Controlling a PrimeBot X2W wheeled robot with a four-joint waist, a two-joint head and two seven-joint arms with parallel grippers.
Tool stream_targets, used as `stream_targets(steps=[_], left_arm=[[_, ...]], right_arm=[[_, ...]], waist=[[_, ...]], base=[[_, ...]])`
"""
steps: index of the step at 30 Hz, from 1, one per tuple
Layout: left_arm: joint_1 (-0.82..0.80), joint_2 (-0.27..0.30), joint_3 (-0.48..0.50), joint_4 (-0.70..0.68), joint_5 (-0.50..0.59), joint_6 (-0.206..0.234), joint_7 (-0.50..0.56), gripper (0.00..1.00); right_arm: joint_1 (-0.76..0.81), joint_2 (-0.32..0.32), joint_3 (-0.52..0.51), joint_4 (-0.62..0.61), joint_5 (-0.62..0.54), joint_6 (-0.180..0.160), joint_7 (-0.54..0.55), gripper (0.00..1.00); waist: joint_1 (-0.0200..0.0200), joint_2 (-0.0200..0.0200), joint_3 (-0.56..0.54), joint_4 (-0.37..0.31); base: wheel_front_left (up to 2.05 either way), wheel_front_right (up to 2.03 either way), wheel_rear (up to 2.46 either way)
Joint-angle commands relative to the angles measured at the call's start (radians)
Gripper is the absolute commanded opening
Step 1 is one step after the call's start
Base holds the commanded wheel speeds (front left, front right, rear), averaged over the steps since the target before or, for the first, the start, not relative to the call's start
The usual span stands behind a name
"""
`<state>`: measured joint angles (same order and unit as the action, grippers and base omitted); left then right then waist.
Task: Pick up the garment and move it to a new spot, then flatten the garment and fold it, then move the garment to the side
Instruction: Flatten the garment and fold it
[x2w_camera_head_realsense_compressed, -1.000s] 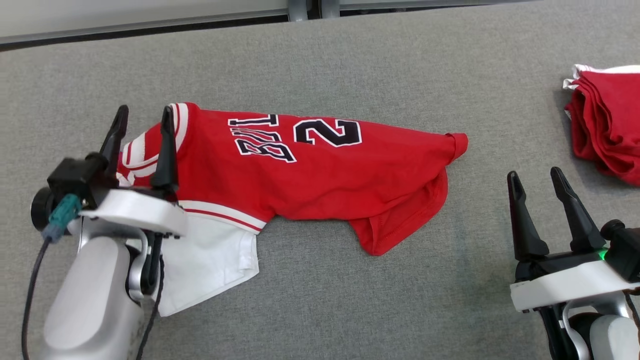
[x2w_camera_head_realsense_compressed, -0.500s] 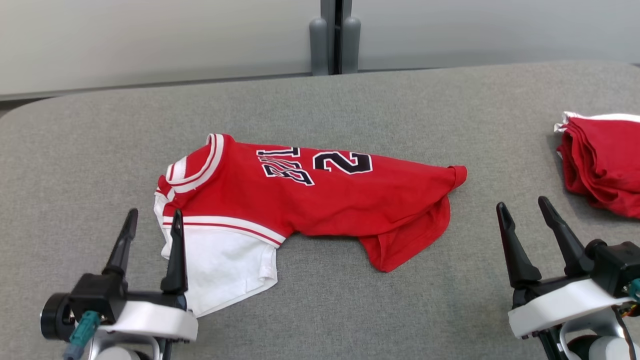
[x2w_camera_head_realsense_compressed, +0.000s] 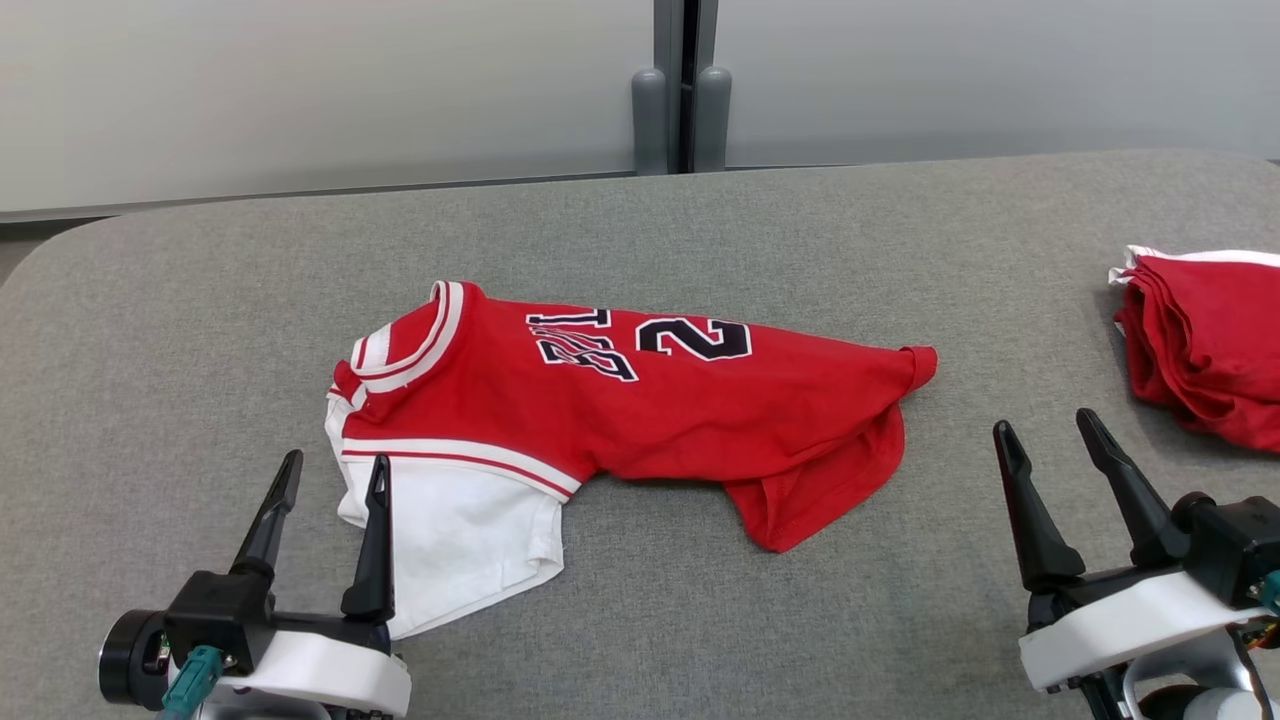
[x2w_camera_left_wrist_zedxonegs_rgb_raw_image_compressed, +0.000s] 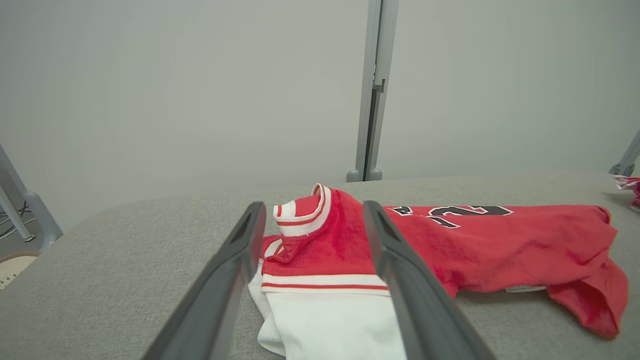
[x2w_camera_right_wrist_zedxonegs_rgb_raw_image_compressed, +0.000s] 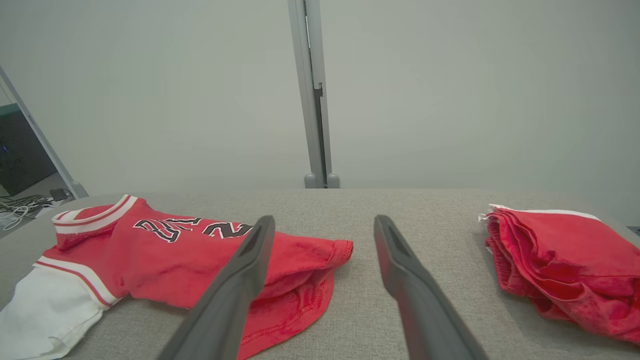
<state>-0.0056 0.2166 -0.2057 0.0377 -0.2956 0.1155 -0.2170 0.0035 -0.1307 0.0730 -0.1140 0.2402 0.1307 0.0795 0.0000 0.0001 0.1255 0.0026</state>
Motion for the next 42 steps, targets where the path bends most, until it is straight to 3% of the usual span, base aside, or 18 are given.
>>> stream_targets(steps=[1,15,30,31,32,33,42], left_arm=[[-0.011,0.008,0.0,-0.006,0.007,0.006,0.002,1.0],[-0.052,0.006,-0.02,-0.038,0.013,0.008,0.006,1.0],[-0.153,-0.03,-0.06,-0.005,0.018,-0.018,-0.028,1.0],[-0.155,-0.031,-0.06,-0.003,0.018,-0.019,-0.03,1.0],[-0.156,-0.031,-0.06,-0.001,0.018,-0.02,-0.032,1.0],[-0.157,-0.031,-0.061,0.0,0.019,-0.02,-0.032,1.0],[-0.176,-0.032,-0.062,0.004,0.022,-0.024,-0.04,1.0]], right_arm=[[0.008,-0.002,-0.003,-0.004,0.003,0.0,0.003,1.0],[-0.033,0.002,0.028,0.043,0.02,0.0,0.024,1.0],[-0.23,0.015,0.101,0.333,0.077,0.0,-0.048,1.0],[-0.241,0.014,0.104,0.343,0.077,0.0,-0.063,0.65],[-0.248,0.016,0.11,0.349,0.084,0.0,-0.075,0.37],[-0.255,0.017,0.115,0.352,0.089,0.0,-0.089,0.0],[-0.3,-0.006,0.122,0.316,0.077,0.0,-0.141,0.0]], waist=[[0.0,-0.0001,0.003,0.0],[0.0,-0.0001,0.06,0.017],[0.0,-0.0001,0.182,0.101],[0.0,-0.0001,0.184,0.101],[0.0,-0.0001,0.186,0.1],[0.0,-0.0001,0.187,0.099],[0.0,-0.0001,0.194,0.087]], base=[[0.0,0.0,0.0],[0.0,0.0,0.0],[0.0,0.0,0.0],[0.0,0.0,0.0],[0.0,0.0,0.0],[0.0,0.0,0.0],[0.0,0.0,0.0]])
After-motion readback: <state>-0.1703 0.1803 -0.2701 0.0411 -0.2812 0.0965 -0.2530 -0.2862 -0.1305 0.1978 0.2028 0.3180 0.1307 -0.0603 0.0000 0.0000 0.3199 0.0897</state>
